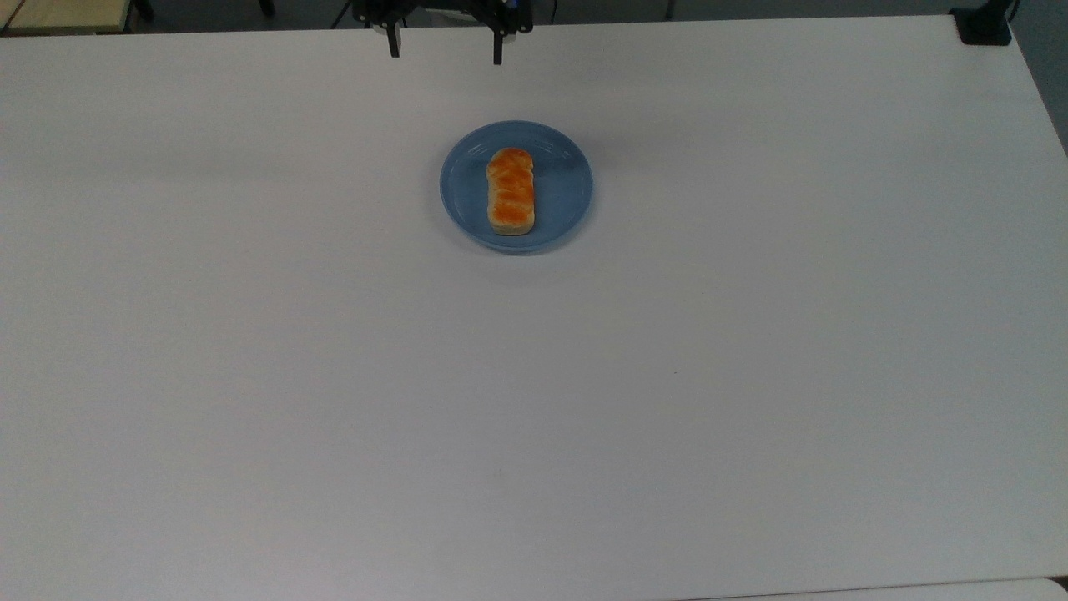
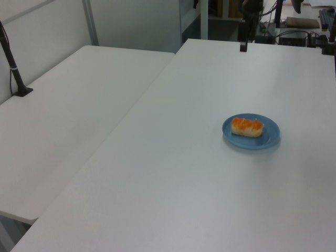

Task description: Put the bread on a plate

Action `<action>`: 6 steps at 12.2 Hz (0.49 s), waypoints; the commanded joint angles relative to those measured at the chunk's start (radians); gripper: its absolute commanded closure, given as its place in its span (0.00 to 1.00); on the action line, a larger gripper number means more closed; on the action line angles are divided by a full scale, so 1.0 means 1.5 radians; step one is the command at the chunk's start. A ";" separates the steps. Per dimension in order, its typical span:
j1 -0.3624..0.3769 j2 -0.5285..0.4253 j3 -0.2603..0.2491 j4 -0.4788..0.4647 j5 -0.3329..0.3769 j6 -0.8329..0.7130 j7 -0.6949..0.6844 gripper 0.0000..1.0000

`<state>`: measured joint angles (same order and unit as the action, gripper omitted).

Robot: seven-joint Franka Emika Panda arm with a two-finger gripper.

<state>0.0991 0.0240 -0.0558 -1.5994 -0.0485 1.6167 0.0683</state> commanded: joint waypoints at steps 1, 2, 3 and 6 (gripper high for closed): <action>-0.012 -0.023 -0.018 0.028 0.002 -0.050 -0.043 0.00; -0.023 -0.026 -0.012 0.028 0.002 -0.051 -0.060 0.00; -0.041 -0.031 -0.005 0.028 0.003 -0.051 -0.065 0.00; -0.051 -0.033 0.005 0.028 0.003 -0.052 -0.065 0.00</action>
